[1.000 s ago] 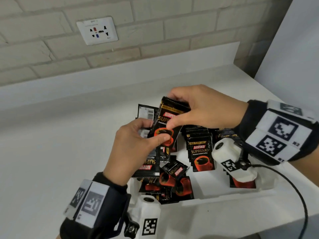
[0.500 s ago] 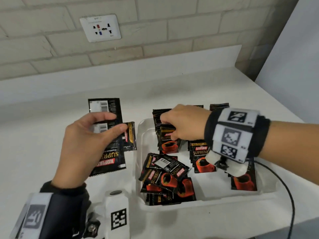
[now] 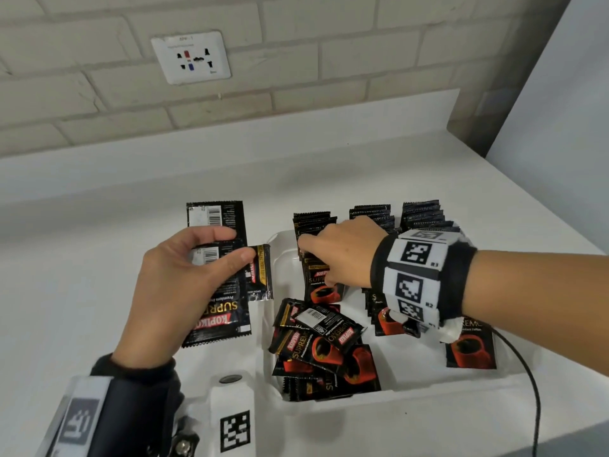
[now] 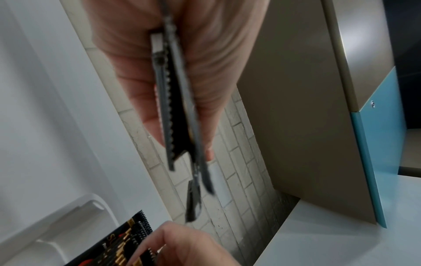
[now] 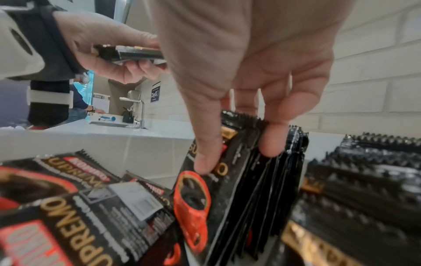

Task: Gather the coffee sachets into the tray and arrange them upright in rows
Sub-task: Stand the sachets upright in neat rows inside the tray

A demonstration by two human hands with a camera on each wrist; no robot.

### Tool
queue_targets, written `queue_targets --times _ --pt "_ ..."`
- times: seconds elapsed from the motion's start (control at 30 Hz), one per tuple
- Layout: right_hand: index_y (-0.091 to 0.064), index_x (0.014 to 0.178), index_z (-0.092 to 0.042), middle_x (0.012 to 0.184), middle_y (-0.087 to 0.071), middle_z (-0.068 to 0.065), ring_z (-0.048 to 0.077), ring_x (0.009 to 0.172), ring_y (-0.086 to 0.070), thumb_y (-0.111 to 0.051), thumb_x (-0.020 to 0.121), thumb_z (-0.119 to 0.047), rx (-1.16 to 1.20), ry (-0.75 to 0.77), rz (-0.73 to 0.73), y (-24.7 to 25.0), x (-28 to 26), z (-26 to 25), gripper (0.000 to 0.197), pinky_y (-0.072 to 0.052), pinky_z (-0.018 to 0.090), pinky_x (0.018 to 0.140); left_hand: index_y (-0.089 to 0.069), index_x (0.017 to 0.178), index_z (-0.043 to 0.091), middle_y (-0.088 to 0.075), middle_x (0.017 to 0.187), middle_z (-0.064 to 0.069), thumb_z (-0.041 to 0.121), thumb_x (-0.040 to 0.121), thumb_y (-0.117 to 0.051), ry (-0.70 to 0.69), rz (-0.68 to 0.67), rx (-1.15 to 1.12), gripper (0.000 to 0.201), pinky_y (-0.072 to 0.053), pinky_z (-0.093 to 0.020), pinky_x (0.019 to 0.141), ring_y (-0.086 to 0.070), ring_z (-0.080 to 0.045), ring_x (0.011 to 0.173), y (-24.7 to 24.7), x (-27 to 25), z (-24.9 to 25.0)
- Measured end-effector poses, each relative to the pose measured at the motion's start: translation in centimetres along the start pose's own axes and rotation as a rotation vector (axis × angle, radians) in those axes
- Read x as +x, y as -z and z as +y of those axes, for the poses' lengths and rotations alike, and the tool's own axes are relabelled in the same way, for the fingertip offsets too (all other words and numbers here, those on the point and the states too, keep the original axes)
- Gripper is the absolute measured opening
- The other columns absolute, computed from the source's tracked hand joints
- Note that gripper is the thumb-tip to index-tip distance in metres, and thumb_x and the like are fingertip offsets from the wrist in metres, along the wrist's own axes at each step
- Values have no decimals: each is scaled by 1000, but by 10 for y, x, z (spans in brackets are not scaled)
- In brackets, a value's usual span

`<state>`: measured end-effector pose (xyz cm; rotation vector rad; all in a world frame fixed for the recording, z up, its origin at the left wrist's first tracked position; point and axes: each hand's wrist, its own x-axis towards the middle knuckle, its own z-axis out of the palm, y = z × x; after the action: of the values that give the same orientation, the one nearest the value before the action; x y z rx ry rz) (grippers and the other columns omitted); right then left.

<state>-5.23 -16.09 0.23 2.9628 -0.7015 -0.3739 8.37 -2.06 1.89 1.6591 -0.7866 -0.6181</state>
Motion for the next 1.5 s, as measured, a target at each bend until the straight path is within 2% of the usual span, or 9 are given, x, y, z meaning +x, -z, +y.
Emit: queue_targets --times 0.1,0.3,0.57,0.77,0.93,1.03,1.23,1.37,1.5 --pt "-43 119 -20 102 -58 -1 22 81 -55 -64 83 -37 39 -9 -2 0 -1 2 45 -32 27 53 -66 83 26 -71 62 6 16 65 -75 28 -12 -23 23 -48 -16 40 -65 -7 47 -1 2 -1" --pt "-50 107 -12 94 -57 4 20 68 -43 -54 90 -20 -28 17 29 -2 0 -5 20 -21 24 44 -66 85 24 -71 65 5 16 64 -74 39 -43 -36 24 -47 -15 40 -65 -8 47 -3 2 0" --pt "-60 111 -19 101 -61 3 24 90 -59 -62 86 -24 38 94 -52 1 6 -13 25 -40 29 66 -66 84 23 -70 76 0 20 59 -73 48 -62 -54 27 -47 -16 40 -65 -9 47 -4 2 -1" --pt "-58 115 -25 77 -44 -12 13 82 -46 -66 82 -33 171 94 -199 4 8 -9 34 -28 21 49 -67 83 26 -71 80 -1 22 57 -74 56 -89 -28 27 -50 -16 44 -66 -8 50 -2 2 -3" --pt "-55 114 -22 101 -55 -1 16 79 -44 -66 81 -38 85 58 -82 3 6 -7 39 -35 27 58 -67 82 26 -73 69 3 23 54 -74 76 -113 -34 29 -50 -16 44 -66 -10 50 -3 3 -4" --pt "-54 110 -16 102 -55 1 20 82 -52 -65 81 -40 -20 88 23 3 5 -6 38 -26 24 47 -67 84 24 -72 65 4 22 57 -72 89 -130 -60 27 -49 -17 42 -65 -11 48 -4 3 -5" --pt "-45 119 -20 111 -49 -1 21 94 -54 -58 86 -41 -116 81 161 8 2 1 41 -30 29 59 -65 89 20 -69 59 2 4 86 -56 153 -171 -145 19 -50 -20 41 -64 -9 47 -5 10 -13" --pt "-49 117 -27 94 -45 -13 10 83 -45 -47 91 -44 207 -62 241 28 -14 11 31 -33 27 66 -63 100 20 -72 68 1 -7 87 -43 194 -241 -212 36 -56 -26 52 -66 -13 55 -8 13 -18" --pt "-54 111 -29 90 -61 -9 3 71 -57 -52 84 -50 869 -146 191 34 -40 21 35 -45 19 62 -59 105 24 -73 78 3 -11 86 -44 144 -297 -268 43 -57 -27 58 -68 -12 65 -25 11 -15"
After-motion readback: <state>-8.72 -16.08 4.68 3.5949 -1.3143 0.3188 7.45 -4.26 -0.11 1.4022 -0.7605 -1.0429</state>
